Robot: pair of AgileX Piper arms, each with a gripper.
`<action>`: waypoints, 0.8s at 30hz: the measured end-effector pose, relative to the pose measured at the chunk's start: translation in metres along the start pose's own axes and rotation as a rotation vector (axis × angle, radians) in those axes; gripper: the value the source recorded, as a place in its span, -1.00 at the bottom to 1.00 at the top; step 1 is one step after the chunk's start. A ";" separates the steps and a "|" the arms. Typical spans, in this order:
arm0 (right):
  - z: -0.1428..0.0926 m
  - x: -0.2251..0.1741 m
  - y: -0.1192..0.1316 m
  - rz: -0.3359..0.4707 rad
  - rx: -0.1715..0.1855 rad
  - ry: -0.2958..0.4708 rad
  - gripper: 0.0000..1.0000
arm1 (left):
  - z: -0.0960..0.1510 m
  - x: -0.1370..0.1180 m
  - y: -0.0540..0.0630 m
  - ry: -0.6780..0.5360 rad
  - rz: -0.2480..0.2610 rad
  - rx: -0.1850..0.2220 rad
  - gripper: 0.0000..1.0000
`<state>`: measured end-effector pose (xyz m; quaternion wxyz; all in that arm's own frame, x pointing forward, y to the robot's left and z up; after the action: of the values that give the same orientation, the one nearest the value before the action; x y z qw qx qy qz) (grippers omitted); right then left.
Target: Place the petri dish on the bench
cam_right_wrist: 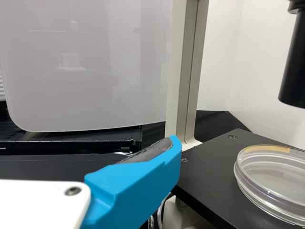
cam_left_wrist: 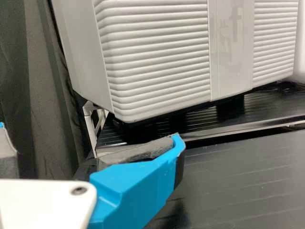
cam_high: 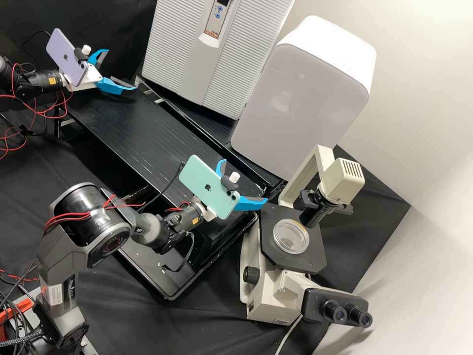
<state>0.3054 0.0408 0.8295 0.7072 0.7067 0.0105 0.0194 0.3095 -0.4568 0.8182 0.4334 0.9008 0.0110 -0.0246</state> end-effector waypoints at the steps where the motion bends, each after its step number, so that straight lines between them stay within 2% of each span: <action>1: 0.000 0.000 0.000 0.000 0.000 0.000 1.00 | 0.000 0.000 0.000 0.000 0.000 0.000 1.00; 11: 0.001 -0.001 -0.001 0.001 0.000 0.001 1.00 | 0.000 0.000 0.000 0.000 0.000 0.000 1.00; 16: 0.005 -0.016 0.000 0.011 0.000 -0.008 1.00 | 0.000 0.000 0.000 0.000 0.000 0.000 1.00; 21: 0.005 -0.042 0.007 0.070 -0.002 0.020 1.00 | 0.000 0.000 0.000 0.000 0.000 0.000 1.00; 24: 0.006 -0.059 0.018 0.139 -0.010 0.037 1.00 | 0.000 0.000 0.000 0.000 0.000 0.000 1.00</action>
<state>0.2465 0.0324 0.8467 0.7074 0.7016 -0.0255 0.0816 0.3095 -0.4568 0.8182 0.4334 0.9008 0.0110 -0.0246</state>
